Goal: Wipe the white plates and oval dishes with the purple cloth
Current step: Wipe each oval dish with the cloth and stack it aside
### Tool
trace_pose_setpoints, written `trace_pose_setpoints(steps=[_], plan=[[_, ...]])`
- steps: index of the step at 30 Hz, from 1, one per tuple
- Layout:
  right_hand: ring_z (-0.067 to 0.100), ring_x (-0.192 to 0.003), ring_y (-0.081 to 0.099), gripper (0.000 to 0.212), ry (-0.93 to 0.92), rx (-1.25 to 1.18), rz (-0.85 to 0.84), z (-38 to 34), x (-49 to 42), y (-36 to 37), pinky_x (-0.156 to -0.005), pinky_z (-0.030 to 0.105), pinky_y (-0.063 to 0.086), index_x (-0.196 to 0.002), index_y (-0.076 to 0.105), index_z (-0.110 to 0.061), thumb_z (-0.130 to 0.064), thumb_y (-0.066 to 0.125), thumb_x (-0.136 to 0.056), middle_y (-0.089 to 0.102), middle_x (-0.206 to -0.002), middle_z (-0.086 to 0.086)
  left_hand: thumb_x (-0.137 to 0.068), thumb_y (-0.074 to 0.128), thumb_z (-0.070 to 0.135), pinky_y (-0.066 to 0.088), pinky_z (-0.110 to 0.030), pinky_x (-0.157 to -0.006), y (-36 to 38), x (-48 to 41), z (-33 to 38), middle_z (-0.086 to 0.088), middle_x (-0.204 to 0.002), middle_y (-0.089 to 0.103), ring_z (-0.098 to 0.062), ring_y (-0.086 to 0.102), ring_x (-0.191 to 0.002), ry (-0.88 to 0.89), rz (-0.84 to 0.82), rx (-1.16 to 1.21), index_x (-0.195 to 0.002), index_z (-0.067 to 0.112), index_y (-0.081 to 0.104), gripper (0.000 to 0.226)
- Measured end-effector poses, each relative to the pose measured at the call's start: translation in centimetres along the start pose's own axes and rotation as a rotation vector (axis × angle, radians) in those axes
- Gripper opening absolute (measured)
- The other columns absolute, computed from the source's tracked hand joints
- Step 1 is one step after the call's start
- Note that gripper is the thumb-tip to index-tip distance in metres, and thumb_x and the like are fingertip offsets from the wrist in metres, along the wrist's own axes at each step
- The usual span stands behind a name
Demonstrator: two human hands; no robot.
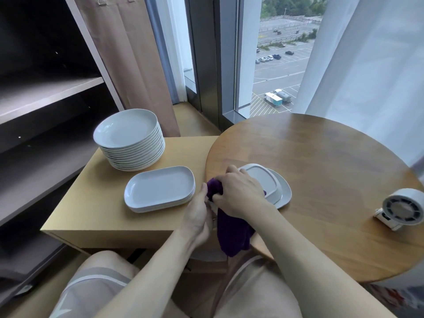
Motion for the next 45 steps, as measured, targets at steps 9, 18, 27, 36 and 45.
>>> trace_pose_setpoints(steps=[9,18,27,36,45], plan=[[0.033,-0.111,0.051,0.025,0.384,-0.075,0.098,8.5,-1.0,-1.9,-0.082,0.036,0.039,-0.109,0.066,-0.025,-0.036,0.06,-0.087,0.047,-0.109,0.001,-0.106,0.047,0.005,0.06,-0.05,-0.082,0.3,0.2,0.1,-0.013,-0.122,0.073,-0.028,0.072,-0.099,0.047,-0.018,-0.013,-0.137,0.017,0.056,0.035],[0.03,-0.115,0.05,0.034,0.204,0.011,0.043,5.7,-0.2,-1.0,-0.082,0.035,0.037,-0.117,0.057,-0.02,-0.041,0.058,-0.09,0.048,-0.117,0.003,-0.107,0.046,0.005,0.06,-0.047,-0.083,0.4,0.4,0.4,-0.015,-0.123,0.072,-0.029,0.071,-0.102,0.073,0.001,-0.041,-0.135,0.016,0.057,0.033],[0.023,-0.098,0.053,0.032,-0.062,-0.033,-0.068,2.8,0.0,-0.5,-0.083,0.038,0.051,-0.108,0.056,-0.021,-0.039,0.066,-0.084,0.048,-0.104,-0.002,-0.106,0.049,0.01,0.059,-0.034,-0.061,0.3,0.3,0.5,-0.008,-0.106,0.076,-0.019,0.073,-0.081,0.074,-0.011,-0.041,-0.128,0.021,0.065,0.029],[0.02,-0.082,0.055,0.021,0.284,-0.173,-0.001,9.0,-0.1,-2.4,-0.063,0.034,0.042,-0.083,0.057,-0.023,-0.037,0.068,-0.071,0.056,-0.092,-0.003,-0.105,0.048,0.004,0.061,-0.043,-0.076,0.5,0.0,0.5,-0.013,-0.119,0.074,-0.028,0.072,-0.097,0.055,0.068,-0.053,-0.13,0.019,0.061,0.032],[0.023,-0.091,0.054,0.015,0.243,-0.152,0.089,6.8,0.0,-1.2,-0.072,0.036,0.044,-0.089,0.059,-0.026,-0.033,0.065,-0.077,0.049,-0.093,-0.008,-0.102,0.054,0.01,0.056,-0.052,-0.091,-0.1,0.6,1.7,-0.016,-0.125,0.071,-0.037,0.067,-0.116,-0.012,-0.006,-0.062,-0.133,0.015,0.057,0.032]])
Point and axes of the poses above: each hand's wrist, its own x-axis away from the middle knuckle, its own y-axis out of the palm, z = x × y, the point moved 1 cm from there along -x, towards the middle knuckle
